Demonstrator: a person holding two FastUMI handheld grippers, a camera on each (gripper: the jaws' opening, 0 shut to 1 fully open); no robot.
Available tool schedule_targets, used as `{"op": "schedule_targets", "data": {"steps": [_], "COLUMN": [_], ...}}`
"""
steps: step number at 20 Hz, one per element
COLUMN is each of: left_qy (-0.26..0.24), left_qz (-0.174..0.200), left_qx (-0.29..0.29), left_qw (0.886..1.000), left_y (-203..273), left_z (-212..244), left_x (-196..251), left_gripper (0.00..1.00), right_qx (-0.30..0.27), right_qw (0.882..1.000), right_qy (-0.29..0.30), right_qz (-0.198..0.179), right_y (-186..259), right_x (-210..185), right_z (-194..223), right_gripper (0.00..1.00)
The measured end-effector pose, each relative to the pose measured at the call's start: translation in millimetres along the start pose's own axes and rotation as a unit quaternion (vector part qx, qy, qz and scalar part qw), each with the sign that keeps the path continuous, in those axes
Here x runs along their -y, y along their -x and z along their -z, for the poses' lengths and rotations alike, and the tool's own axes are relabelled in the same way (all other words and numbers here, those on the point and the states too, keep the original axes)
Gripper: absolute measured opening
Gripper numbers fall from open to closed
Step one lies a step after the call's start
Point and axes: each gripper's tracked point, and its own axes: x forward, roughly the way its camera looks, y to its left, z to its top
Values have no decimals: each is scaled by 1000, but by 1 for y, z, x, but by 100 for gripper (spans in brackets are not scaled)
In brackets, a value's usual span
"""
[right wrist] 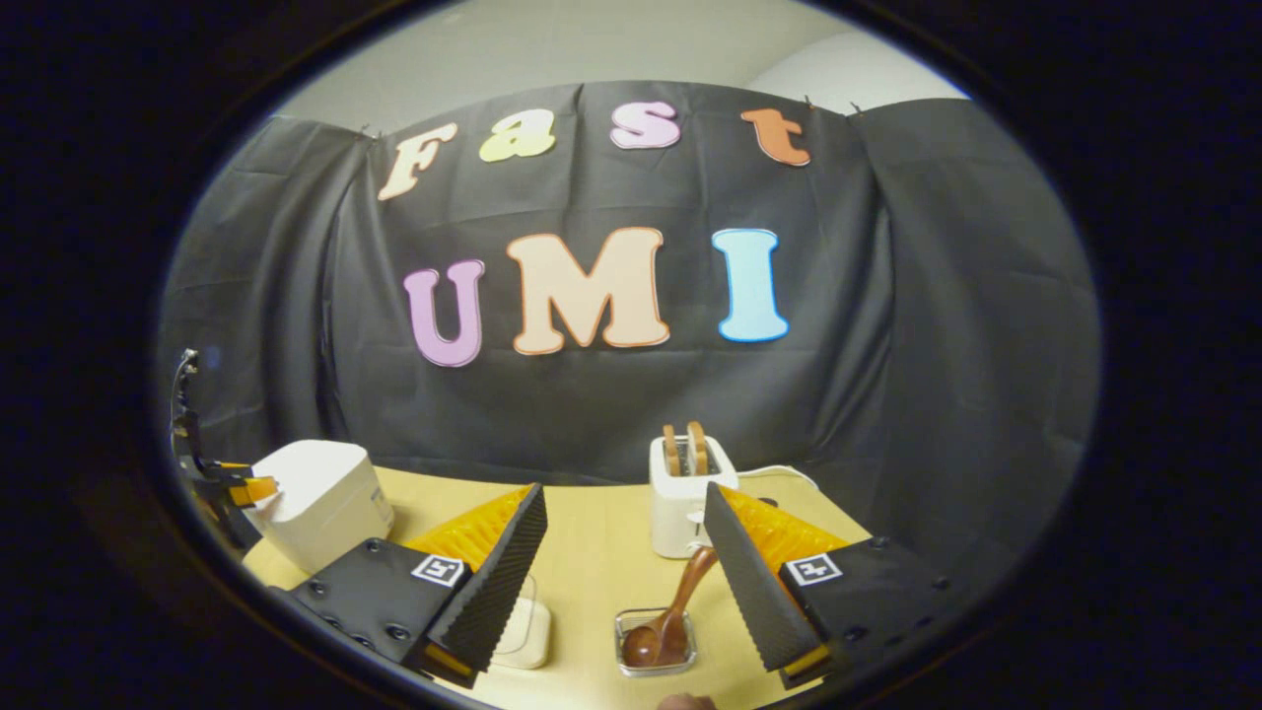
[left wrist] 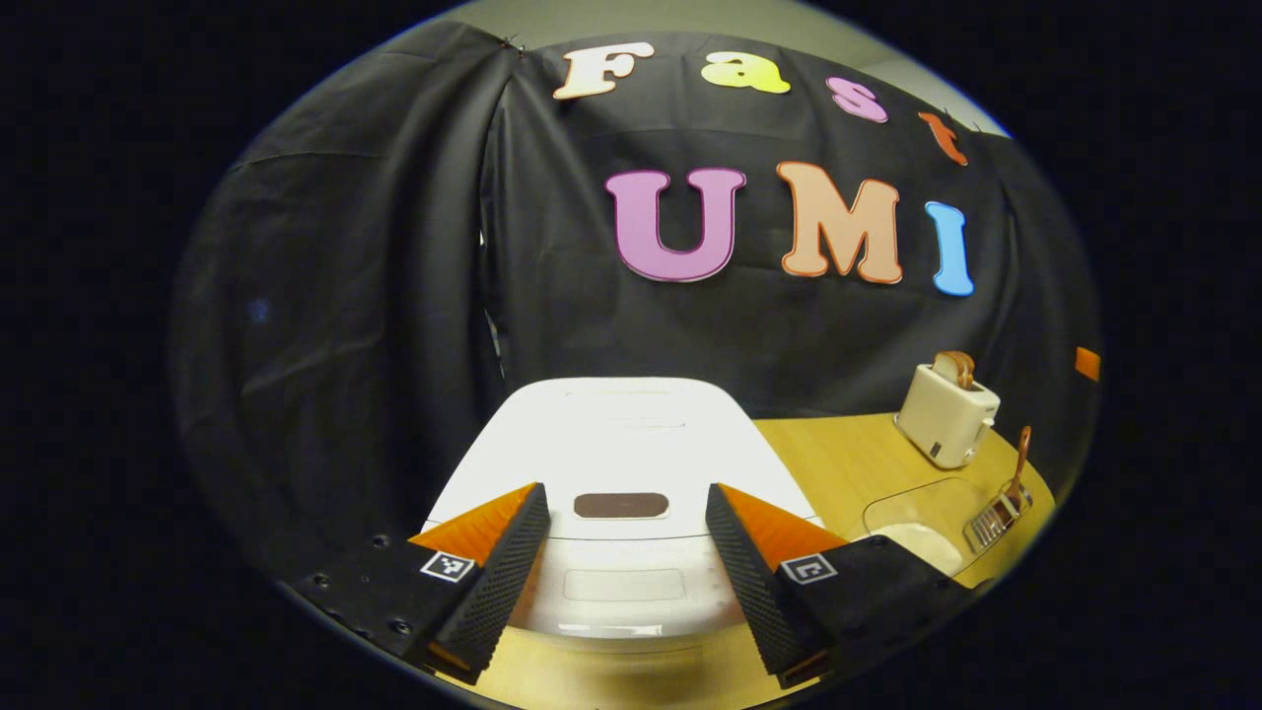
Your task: Close the left gripper, press the button to open the rice cooker; take a wooden spoon from the chopstick holder with the right hand, scoop a spoonful of rice and pour it into the rice cooker, then put the wooden spoon back into the chopstick holder.
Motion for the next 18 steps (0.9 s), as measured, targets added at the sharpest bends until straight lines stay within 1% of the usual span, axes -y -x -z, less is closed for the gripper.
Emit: {"op": "schedule_targets", "data": {"steps": [3, 5, 6, 7, 9, 12, 13, 16, 18], "left_qy": [-38, -63, -66, -59, -44, -42, -42, -31, -19], "left_qz": [-10, -9, -8, -5, -2, -5, -5, -11, -19], "left_qx": [69, 104, 116, 122, 123, 121, 121, 118, 114], "left_qw": [997, 993, 991, 991, 991, 992, 992, 992, 993], "left_y": [34, 58, 69, 79, 97, 114, 117, 118, 118], "left_z": [-38, -60, -67, -71, -71, -67, -68, -67, -67], "left_x": [11, 25, 32, 41, 51, 57, 59, 53, 46], "left_gripper": [95, 95, 96, 94, 96, 96, 96, 96, 96], "right_qx": [12, 21, 26, 31, 44, 47, 45, 36, 37], "right_qw": [1000, 999, 999, 999, 998, 997, 997, 996, 996], "right_qy": [-5, -9, -10, -14, -16, -11, -4, -3, 1], "right_qz": [-20, -29, -30, -34, -39, -61, -68, -83, -87], "right_y": [7, 13, 16, 19, 26, 36, 37, 37, 36], "right_x": [-19, -33, -39, -45, -59, -83, -88, -102, -105], "right_z": [-3, -5, -6, -6, -10, -6, -3, 3, 1], "right_gripper": [98, 98, 98, 98, 98, 100, 97, 100, 100]}}
